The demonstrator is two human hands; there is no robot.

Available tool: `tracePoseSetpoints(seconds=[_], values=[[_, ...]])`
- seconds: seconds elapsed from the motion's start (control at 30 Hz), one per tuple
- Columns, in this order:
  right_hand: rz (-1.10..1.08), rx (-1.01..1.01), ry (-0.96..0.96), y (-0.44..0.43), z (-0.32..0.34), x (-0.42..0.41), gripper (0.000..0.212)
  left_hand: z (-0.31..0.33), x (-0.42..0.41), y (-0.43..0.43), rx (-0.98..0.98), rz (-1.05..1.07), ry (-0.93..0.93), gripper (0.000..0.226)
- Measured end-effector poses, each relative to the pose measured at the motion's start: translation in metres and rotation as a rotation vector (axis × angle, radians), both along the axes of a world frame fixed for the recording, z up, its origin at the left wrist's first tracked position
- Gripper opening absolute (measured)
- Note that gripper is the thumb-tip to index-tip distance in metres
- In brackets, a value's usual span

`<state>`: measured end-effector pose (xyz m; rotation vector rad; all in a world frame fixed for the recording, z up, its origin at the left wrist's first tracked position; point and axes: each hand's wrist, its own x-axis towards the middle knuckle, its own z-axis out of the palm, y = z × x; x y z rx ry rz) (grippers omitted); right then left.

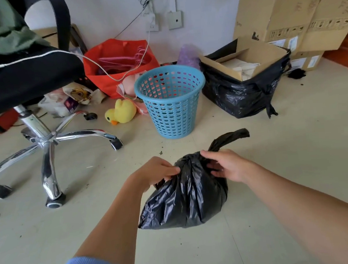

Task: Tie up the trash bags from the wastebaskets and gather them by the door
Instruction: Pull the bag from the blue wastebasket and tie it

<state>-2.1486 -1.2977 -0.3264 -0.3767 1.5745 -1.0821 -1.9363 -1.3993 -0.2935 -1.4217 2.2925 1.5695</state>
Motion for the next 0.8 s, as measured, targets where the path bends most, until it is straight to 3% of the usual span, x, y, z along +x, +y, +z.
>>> tracePoseSetpoints(seconds=[0.1,0.23,0.4,0.47,0.6,0.8], values=[[-0.175,-0.053,0.074,-0.009,-0.002,0.01,0.029,0.004,-0.003,-0.002,0.041,0.072,0.081,0.05],[-0.453,-0.078,0.06,-0.02,0.005,0.009,0.047,-0.004,-0.004,0.001,-0.054,0.215,0.051,0.042],[-0.657,-0.012,0.121,-0.008,-0.001,0.0,0.043,-0.019,0.011,-0.006,-0.155,0.309,0.019,0.037],[-0.674,-0.085,0.06,-0.01,0.004,0.002,0.04,-0.022,0.013,-0.006,-0.161,0.332,0.004,0.038],[-0.523,-0.309,-0.108,-0.023,0.029,0.01,0.04,-0.025,0.011,-0.005,-0.17,0.294,-0.073,0.038],[-0.051,-0.291,0.393,-0.028,0.029,0.022,0.048,-0.025,0.008,-0.005,0.018,0.385,0.12,0.038]])
